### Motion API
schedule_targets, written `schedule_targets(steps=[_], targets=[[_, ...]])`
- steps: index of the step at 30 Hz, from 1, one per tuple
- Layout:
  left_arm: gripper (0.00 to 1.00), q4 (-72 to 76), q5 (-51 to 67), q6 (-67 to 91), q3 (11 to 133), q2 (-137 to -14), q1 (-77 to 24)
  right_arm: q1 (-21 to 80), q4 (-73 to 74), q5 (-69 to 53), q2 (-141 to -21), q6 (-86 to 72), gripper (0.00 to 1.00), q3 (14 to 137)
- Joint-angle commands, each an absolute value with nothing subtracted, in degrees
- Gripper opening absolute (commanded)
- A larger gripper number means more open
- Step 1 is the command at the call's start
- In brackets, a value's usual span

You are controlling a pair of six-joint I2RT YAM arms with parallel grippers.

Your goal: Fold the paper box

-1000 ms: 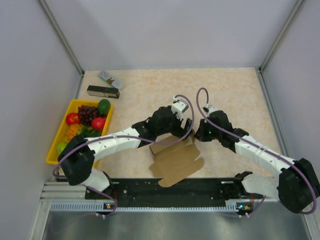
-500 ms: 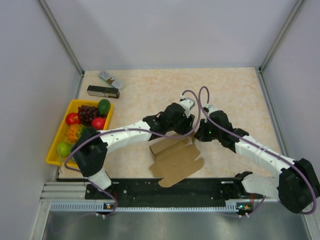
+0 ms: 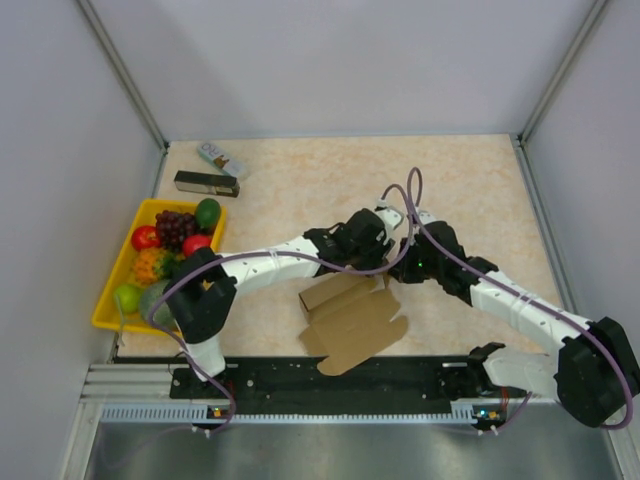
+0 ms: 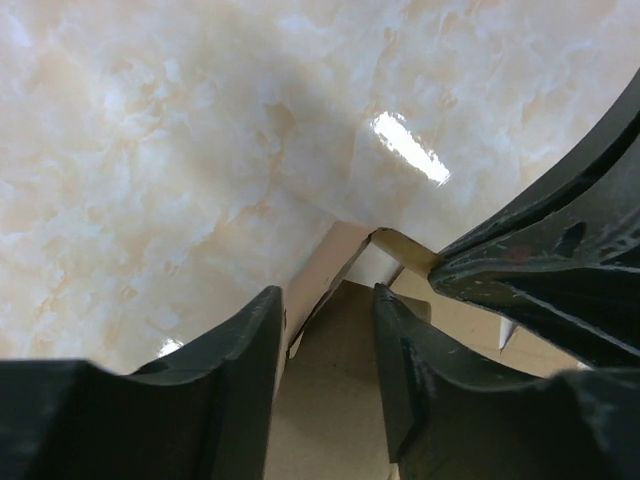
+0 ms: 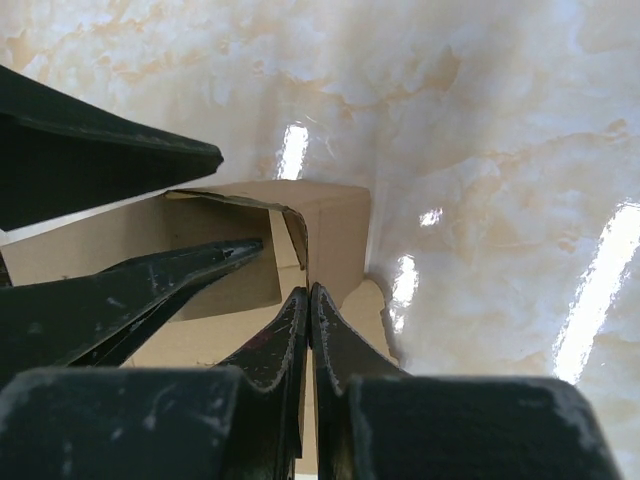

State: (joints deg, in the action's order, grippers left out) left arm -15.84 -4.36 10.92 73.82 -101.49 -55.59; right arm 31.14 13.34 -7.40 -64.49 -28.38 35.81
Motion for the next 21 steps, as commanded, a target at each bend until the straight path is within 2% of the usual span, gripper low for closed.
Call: schedule_targets(steps=[1,5,10,11,12,15,16,21], targets=[[0.44,-21.61,-4.65,6.24,77.25,-103.18,-56.60,32.08,12.04,-8.17,-62.75,-27.69,0.00,38.76],[0.36,-24.87,-6.68,3.08,78.92,-105.11,-57.65,32.17,11.95,-8.17,-62.93,-27.77,0.00,38.67],[0.34,-24.88,-7.90,2.46,78.58,-104.86,-57.83,32.08,11.78,-8.26,-63.19,-27.95,0.00,38.41],[0.37,-22.96,-8.08,2.81,78.05,-103.55,-57.83,32.08,11.60,-8.35,-63.28,-27.95,0.00,38.32],[0.48,-21.72,-8.35,4.29,76.65,-102.75,-57.83,32.08,11.60,-8.52,-63.28,-28.04,0.00,38.23],[0.56,-16.20,-8.26,6.75,72.97,-98.71,-57.66,32.17,11.25,-9.14,-62.93,-28.47,0.00,37.97],[0.63,-15.39,-8.26,7.46,72.34,-98.01,-57.48,32.08,11.25,-9.40,-62.84,-28.56,0.00,37.79],[0.86,-9.68,-6.34,12.46,66.12,-90.63,-55.11,32.17,11.08,-9.05,-61.35,-28.74,0.00,36.65]])
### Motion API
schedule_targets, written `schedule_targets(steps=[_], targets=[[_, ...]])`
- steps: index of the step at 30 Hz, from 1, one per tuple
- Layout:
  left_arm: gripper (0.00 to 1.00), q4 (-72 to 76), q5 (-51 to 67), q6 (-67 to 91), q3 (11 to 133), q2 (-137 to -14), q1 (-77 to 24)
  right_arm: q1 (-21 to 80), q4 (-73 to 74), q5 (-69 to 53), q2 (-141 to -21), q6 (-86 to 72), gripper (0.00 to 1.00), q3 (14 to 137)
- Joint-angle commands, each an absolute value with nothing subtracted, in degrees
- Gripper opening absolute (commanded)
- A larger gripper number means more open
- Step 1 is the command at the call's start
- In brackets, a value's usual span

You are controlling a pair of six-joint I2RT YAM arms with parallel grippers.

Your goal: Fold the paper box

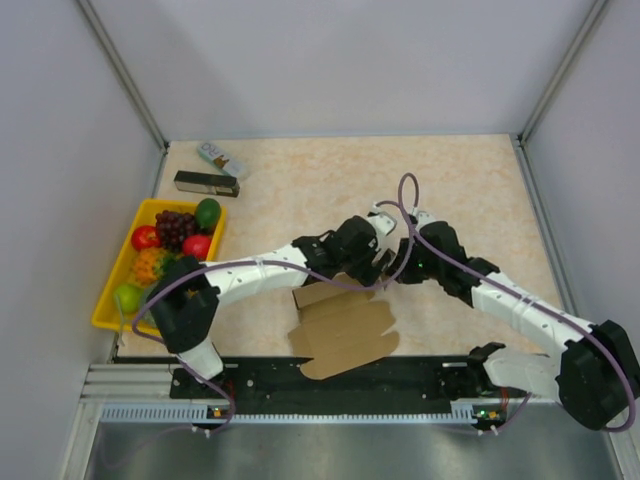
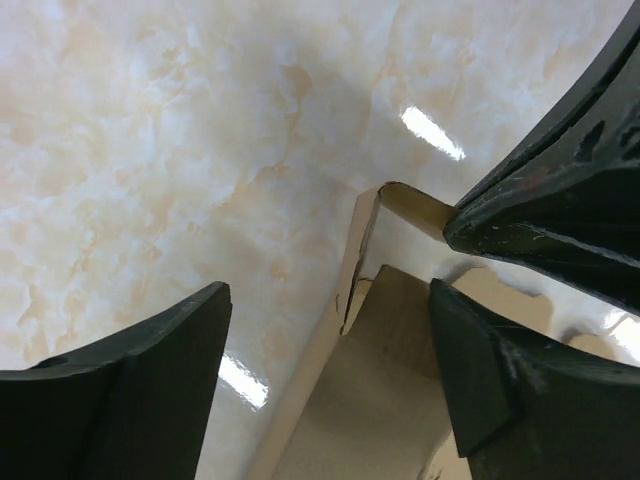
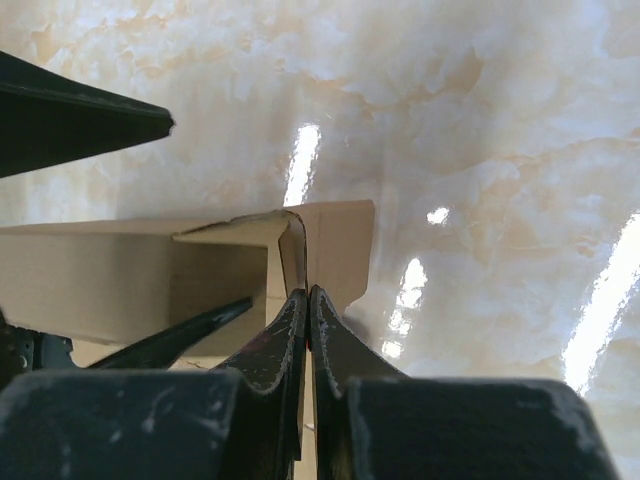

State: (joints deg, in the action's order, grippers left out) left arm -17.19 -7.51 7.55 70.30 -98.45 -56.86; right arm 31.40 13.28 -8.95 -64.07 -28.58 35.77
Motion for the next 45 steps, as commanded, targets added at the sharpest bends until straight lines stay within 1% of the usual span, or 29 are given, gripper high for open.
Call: schedule_targets(steps=[1,2,6,7,9,10,12,13,14,18,20,22,28,32,33,35,36,39,41,45], targets=[[0.88,-7.14,-4.94,13.18,64.88,-89.40,-54.41,32.25,11.07,-8.97,-61.17,-28.57,0.00,36.48],[0.90,-6.16,-3.88,13.79,63.65,-87.04,-53.10,32.17,11.07,-8.70,-61.35,-28.22,0.00,36.39],[0.91,-3.78,-0.27,12.93,56.71,-81.22,-50.19,32.17,10.72,-8.61,-62.14,-26.90,0.00,36.83],[0.91,-4.13,4.00,12.40,55.73,-80.17,-49.66,32.17,10.72,-8.70,-62.40,-26.46,0.00,37.09],[0.91,-3.34,7.19,11.69,52.14,-76.92,-47.47,32.08,10.64,-8.88,-62.58,-25.05,0.00,37.53],[0.92,-2.56,12.51,11.34,50.90,-75.95,-46.59,32.08,10.46,-8.96,-62.93,-24.44,0.00,37.88],[0.97,-1.50,16.68,11.34,48.35,-74.01,-43.69,32.08,10.37,-9.49,-63.72,-22.16,0.00,38.49],[0.98,-1.58,20.35,10.82,47.99,-74.09,-43.07,32.08,10.37,-9.58,-64.16,-21.63,0.00,39.28],[0.98,-2.19,20.65,10.03,48.16,-74.87,-42.46,32.08,10.20,-10.36,-64.68,-20.23,0.00,39.64],[0.98,-13.77,23.46,3.98,54.12,-79.97,-42.28,31.82,8.79,-12.21,-68.89,-17.93,0.00,41.92],[0.95,-17.91,24.43,2.73,57.20,-83.91,-42.19,31.47,8.61,-13.35,-70.31,-17.32,0.00,43.50],[0.92,-19.60,24.43,1.41,57.74,-85.51,-42.19,31.20,8.17,-13.80,-72.23,-16.88,0.00,44.82],[0.89,-12.58,21.19,1.06,53.26,-82.27,-42.27,29.36,7.82,-15.20,-76.80,-15.91,0.00,48.68],[0.79,-9.68,18.11,0.79,53.08,-82.79,-42.28,28.04,9.49,-16.35,-80.49,-14.86,0.00,53.08],[0.73,-8.88,17.24,1.05,53.09,-83.14,-42.19,27.86,9.93,-16.26,-81.38,-14.51,0.00,55.17],[0.69,-6.96,15.21,1.40,53.35,-84.19,-42.19,27.77,11.60,-16.08,-83.92,-13.54,0.00,57.38],[0.64,-6.33,14.25,1.67,53.35,-84.55,-42.27,27.77,12.30,-16.00,-84.81,-13.19,0.00,58.52],[0.59,-4.40,11.61,1.67,53.61,-86.48,-42.28,27.77,15.72,-15.73,-87.70,-12.48,0.00,63.62],[0.54,-3.87,10.38,1.93,53.70,-87.36,-42.28,27.77,18.18,-15.38,-88.50,-11.95,0.00,64.60],[0.50,-1.76,7.48,1.76,52.56,-87.45,-42.71,27.77,22.14,-12.84,-87.98,-10.37,0.00,65.30]])
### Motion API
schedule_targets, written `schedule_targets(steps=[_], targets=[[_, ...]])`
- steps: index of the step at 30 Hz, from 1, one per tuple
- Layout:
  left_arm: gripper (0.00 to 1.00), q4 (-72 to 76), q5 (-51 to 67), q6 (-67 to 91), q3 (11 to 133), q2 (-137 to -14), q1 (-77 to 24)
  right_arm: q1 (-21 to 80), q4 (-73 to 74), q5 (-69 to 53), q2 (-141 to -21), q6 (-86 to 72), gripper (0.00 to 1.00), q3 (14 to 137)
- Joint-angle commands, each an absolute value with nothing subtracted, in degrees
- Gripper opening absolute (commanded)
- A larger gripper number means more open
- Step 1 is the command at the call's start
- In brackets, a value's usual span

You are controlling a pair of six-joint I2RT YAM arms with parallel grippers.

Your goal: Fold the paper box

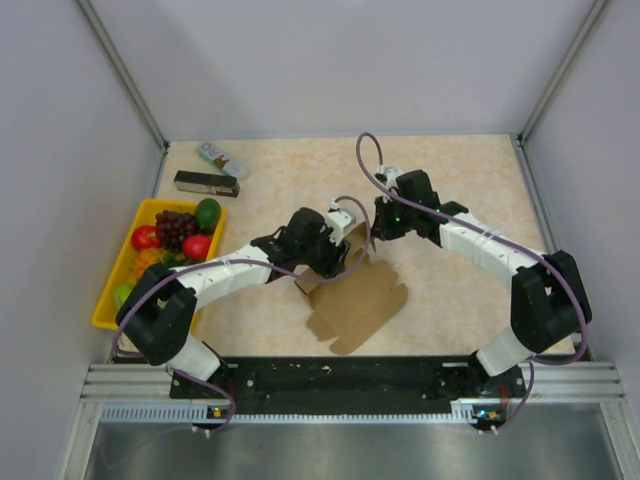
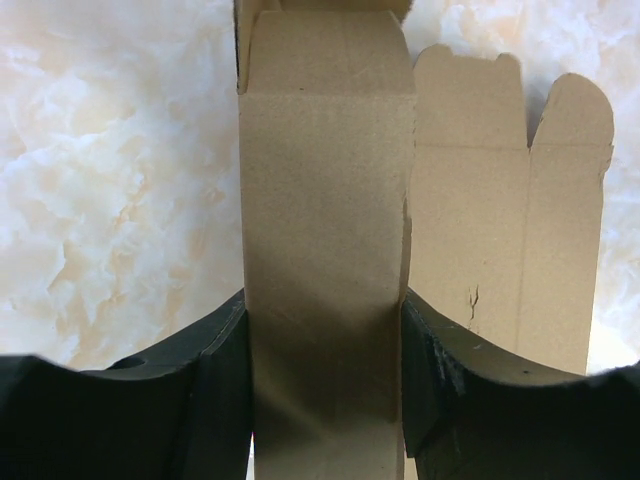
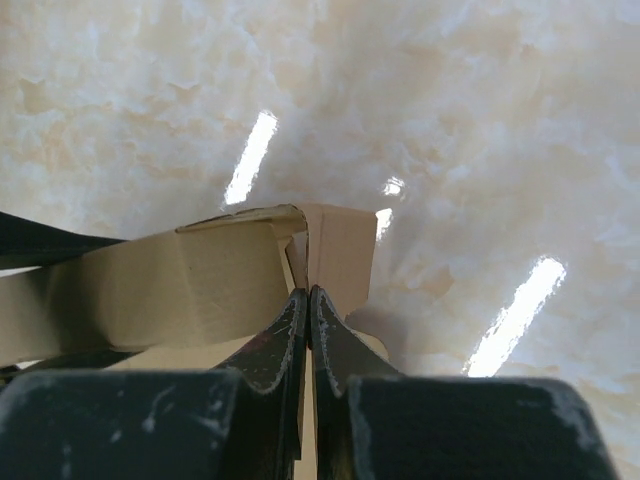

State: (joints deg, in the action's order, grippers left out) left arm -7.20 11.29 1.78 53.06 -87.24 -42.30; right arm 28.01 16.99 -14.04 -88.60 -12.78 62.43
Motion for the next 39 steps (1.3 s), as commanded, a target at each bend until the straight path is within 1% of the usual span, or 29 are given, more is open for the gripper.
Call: schedule_targets(steps=[1,4,7,16,25,29,33,39], targets=[[0.49,-1.67,6.77,1.67,52.21,-87.19,-42.89,27.77,23.02,-12.31,-87.72,-9.76,0.00,65.39],[0.49,-1.23,4.66,1.49,51.77,-86.75,-43.85,27.86,25.31,-12.30,-86.23,-9.58,0.00,65.30],[0.48,-0.70,4.92,1.32,51.42,-87.01,-44.64,27.95,26.54,-14.66,-84.82,-12.03,0.00,64.43],[0.46,-0.44,4.75,2.20,51.24,-88.24,-46.58,27.95,25.58,-20.81,-81.74,-24.15,0.00,58.89],[0.44,-0.53,3.87,2.02,51.59,-89.30,-48.16,28.74,24.44,-26.27,-77.17,-28.03,0.00,54.06],[0.43,-0.44,3.78,1.85,51.94,-89.82,-49.04,28.83,19.79,-30.67,-76.29,-30.67,0.00,50.63],[0.45,-0.44,3.52,1.76,51.94,-89.56,-49.48,28.74,17.41,-28.66,-74.62,-31.37,0.00,47.65],[0.46,1.93,5.89,1.32,50.80,-88.51,-49.57,28.74,8.54,-28.21,-75.41,-35.23,0.00,44.83]])
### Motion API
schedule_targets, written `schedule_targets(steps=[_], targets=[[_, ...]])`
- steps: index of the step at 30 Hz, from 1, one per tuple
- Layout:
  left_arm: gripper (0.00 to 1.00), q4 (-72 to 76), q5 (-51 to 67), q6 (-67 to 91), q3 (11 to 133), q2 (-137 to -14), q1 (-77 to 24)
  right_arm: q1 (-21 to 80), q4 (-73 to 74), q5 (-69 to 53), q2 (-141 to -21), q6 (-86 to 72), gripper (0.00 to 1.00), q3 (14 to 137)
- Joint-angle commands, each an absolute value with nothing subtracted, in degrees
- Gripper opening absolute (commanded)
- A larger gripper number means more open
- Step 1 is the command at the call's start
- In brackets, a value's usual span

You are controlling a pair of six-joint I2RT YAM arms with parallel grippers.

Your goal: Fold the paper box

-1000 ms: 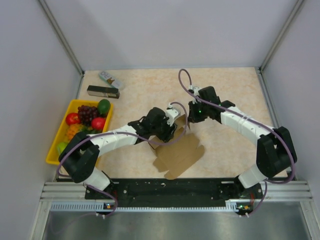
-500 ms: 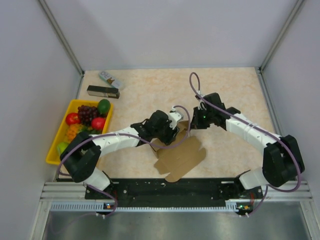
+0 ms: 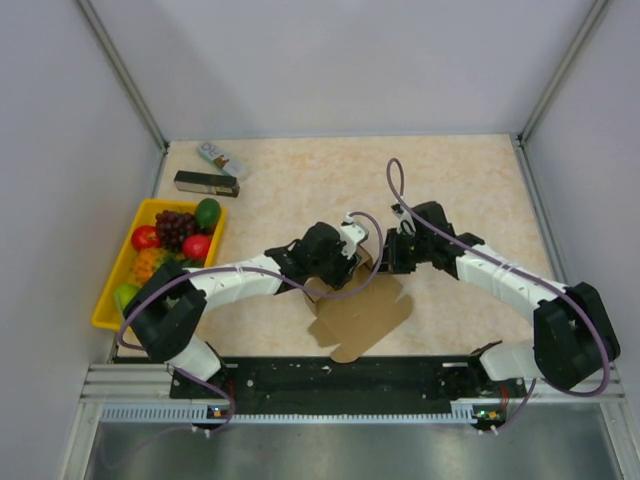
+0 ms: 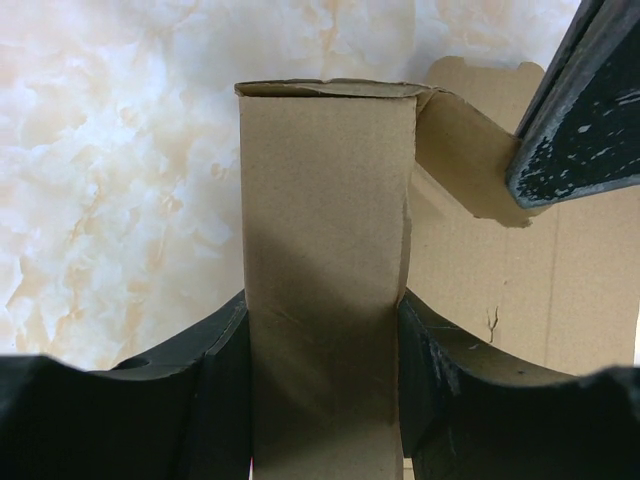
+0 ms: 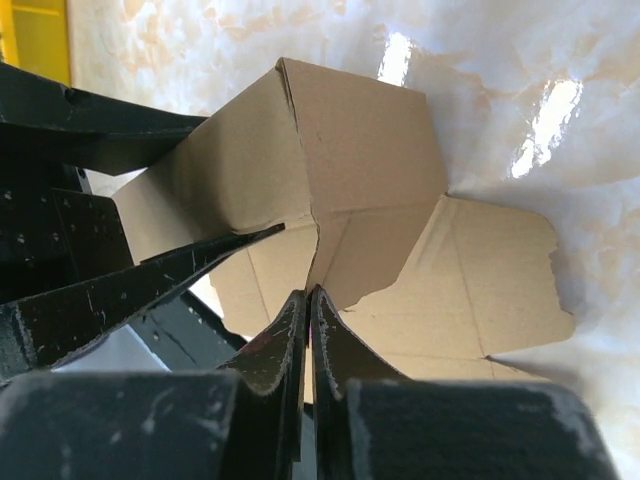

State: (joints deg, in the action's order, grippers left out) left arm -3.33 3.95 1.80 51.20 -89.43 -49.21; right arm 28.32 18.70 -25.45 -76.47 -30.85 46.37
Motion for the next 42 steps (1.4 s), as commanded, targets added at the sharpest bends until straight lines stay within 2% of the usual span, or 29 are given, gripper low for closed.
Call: schedule_targets(steps=[1,3,6,9,11,12,15,20,24,28,31,32,37,42], targets=[[0.46,2.11,6.41,1.23,50.45,-88.51,-49.57,28.83,7.05,-28.82,-75.50,-35.77,0.00,44.22],[0.45,2.28,6.76,1.06,50.36,-88.42,-49.57,29.35,2.65,-28.57,-75.50,-34.55,0.00,42.64],[0.45,2.81,7.64,0.79,50.10,-88.51,-49.57,30.49,0.44,-25.67,-74.89,-27.20,0.08,41.32],[0.45,4.04,8.26,0.53,48.96,-88.24,-49.57,30.50,-1.75,-24.87,-75.15,-21.82,0.09,41.39],[0.45,4.39,8.35,0.53,48.78,-88.33,-49.57,30.59,-4.20,-26.01,-74.71,-20.75,0.12,40.79],[0.45,4.39,8.26,0.53,48.78,-88.42,-49.57,30.50,-7.09,-26.19,-74.62,-19.61,0.18,39.91],[0.45,4.13,8.00,-0.88,48.95,-88.77,-49.48,30.50,-10.89,-26.54,-74.79,-19.07,0.26,38.24],[0.45,4.30,8.61,-0.70,48.87,-88.59,-49.39,30.15,-22.30,-29.96,-76.02,-20.21,0.31,33.85],[0.45,4.39,9.84,-0.62,48.87,-88.59,-49.22,29.88,-23.91,-28.41,-74.98,-16.90,0.37,32.08],[0.45,3.87,9.93,-1.23,49.04,-88.86,-49.04,29.53,-16.27,-23.21,-73.39,-12.40,0.29,33.13],[0.45,3.69,9.75,-1.84,49.13,-88.95,-49.04,29.53,-14.15,-22.33,-72.60,-11.16,0.17,33.05],[0.45,3.69,9.67,-1.93,49.22,-89.03,-49.04,29.44,-14.32,-22.06,-72.51,-11.25,0.07,32.70],[0.45,3.16,9.41,-2.37,49.83,-89.38,-49.04,29.27,-18.19,-18.99,-71.02,-13.70,0.07,29.28],[0.45,3.16,9.49,-2.20,49.83,-89.30,-48.96,28.39,-24.00,-17.23,-68.91,-24.68,0.08,25.58]])
